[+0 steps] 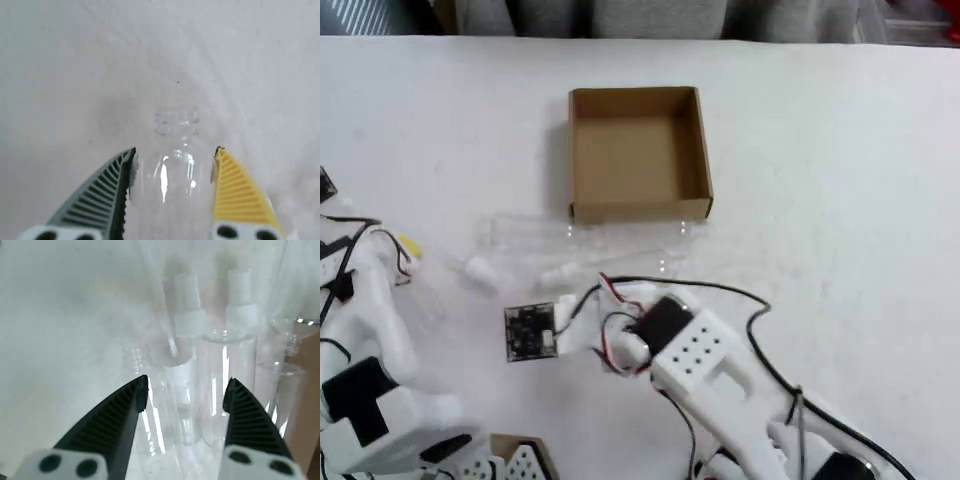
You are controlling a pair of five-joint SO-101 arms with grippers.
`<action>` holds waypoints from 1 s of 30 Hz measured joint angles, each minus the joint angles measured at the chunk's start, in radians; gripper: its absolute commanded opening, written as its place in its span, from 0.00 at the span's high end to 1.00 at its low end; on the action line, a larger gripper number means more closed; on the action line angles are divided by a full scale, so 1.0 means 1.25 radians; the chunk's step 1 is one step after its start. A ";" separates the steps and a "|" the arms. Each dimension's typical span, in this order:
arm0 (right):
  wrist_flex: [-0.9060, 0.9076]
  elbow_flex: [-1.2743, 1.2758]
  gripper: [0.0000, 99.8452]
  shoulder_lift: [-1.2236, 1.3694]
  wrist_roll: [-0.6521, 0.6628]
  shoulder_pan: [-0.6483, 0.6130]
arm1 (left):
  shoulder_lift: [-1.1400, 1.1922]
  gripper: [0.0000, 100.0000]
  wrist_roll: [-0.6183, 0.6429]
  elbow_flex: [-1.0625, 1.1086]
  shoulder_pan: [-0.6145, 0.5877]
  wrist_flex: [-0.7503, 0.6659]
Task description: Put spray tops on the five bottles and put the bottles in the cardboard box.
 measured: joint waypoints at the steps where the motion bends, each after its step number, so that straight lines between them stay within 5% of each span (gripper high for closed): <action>1: -0.007 -0.012 0.78 0.020 0.005 0.000 | 0.011 0.85 0.000 -0.010 0.000 0.004; 12: -0.129 -0.103 0.88 0.252 0.012 0.000 | 0.032 0.85 0.000 -0.036 -0.001 0.011; 30: -0.144 -0.108 0.82 0.270 0.011 -0.036 | 0.032 0.85 0.000 -0.036 -0.001 0.011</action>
